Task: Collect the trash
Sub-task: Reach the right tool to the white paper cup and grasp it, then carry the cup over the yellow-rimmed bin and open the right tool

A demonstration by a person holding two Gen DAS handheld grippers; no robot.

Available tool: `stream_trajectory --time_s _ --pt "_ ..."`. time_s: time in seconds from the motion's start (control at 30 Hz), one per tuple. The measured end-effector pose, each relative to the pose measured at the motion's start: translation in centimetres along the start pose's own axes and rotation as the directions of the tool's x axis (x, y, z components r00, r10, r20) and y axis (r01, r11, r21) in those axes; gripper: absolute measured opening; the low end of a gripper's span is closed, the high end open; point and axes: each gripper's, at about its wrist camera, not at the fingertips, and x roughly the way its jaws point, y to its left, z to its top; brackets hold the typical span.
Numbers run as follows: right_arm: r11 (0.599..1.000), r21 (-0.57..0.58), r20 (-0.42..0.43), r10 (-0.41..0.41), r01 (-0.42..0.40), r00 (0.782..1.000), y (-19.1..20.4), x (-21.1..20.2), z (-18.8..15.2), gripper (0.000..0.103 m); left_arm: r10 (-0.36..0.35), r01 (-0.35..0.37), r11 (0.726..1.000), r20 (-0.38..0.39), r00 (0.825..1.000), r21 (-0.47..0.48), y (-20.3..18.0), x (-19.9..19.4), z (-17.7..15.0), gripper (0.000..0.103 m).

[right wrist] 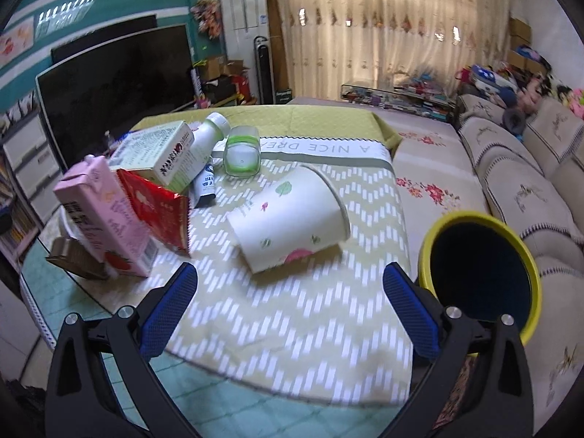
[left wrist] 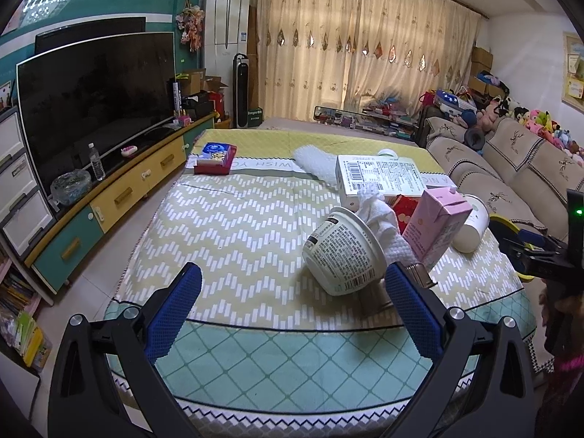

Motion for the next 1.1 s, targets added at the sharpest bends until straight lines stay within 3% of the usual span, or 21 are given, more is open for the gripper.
stream_trajectory --time_s 0.27,0.5,0.7,0.77,1.1 --pt "0.987 -0.146 -0.060 0.060 -0.069 0.996 0.1 3.9 2.1 0.097 -0.029 0.029 1.000 0.015 0.999 -0.005 -0.4 1.8 1.0 0.099" --pt "0.976 -0.185 -0.120 0.093 -0.115 0.988 -0.5 7.0 3.0 0.097 -0.039 0.039 0.999 0.009 0.999 0.006 -1.0 2.9 1.9 0.099" --pt "0.974 -0.163 -0.128 0.135 -0.155 0.983 -1.3 7.8 3.3 0.097 -0.047 0.047 0.999 0.008 0.999 0.000 -1.1 3.5 2.4 0.099" --pt "0.974 -0.149 -0.116 0.155 -0.171 0.981 -1.6 7.7 3.4 0.086 -0.046 0.046 0.999 0.008 0.999 0.003 -1.2 3.6 2.5 0.099" --pt "0.979 -0.085 -0.090 0.178 -0.186 0.980 -2.8 6.8 3.0 0.085 -0.069 0.068 0.997 0.030 0.997 0.033 -2.2 3.6 3.0 0.099"
